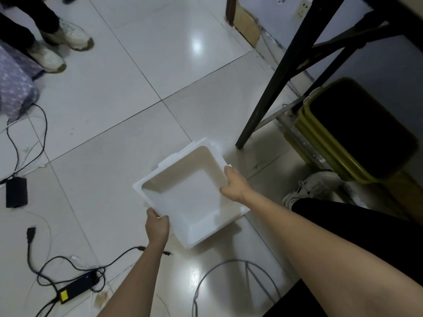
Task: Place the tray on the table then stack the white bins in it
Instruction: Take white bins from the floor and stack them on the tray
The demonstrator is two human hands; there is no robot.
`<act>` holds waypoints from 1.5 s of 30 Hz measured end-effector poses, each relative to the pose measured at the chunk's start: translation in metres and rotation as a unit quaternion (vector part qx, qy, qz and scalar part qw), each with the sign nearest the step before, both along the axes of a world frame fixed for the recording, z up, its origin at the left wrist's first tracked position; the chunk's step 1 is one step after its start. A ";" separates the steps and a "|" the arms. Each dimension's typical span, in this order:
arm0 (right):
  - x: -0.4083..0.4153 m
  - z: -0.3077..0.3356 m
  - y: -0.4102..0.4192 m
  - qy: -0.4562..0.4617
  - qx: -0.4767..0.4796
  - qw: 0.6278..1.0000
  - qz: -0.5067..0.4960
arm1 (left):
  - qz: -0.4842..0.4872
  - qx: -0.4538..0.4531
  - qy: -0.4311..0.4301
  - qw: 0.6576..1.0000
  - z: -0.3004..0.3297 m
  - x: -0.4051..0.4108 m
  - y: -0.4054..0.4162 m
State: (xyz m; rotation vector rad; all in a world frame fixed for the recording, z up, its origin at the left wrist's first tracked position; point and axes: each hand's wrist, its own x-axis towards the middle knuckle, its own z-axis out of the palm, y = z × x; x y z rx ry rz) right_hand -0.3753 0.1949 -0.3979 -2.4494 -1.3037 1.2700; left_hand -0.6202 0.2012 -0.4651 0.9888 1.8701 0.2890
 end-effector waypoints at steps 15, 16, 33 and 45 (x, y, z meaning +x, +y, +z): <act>0.015 0.128 0.009 0.009 0.262 0.960 -0.098 | -0.031 0.293 0.132 0.946 0.133 0.036 0.059; 0.014 0.140 0.011 0.017 0.277 0.955 -0.102 | -0.038 0.305 0.145 0.940 0.146 0.034 0.064; 0.059 0.380 0.024 -0.086 0.378 0.916 -0.104 | -0.188 0.400 0.208 0.873 0.440 0.082 0.161; 0.219 0.538 -0.136 -0.047 0.390 0.857 -0.334 | -0.379 0.462 0.131 0.791 0.605 0.300 0.083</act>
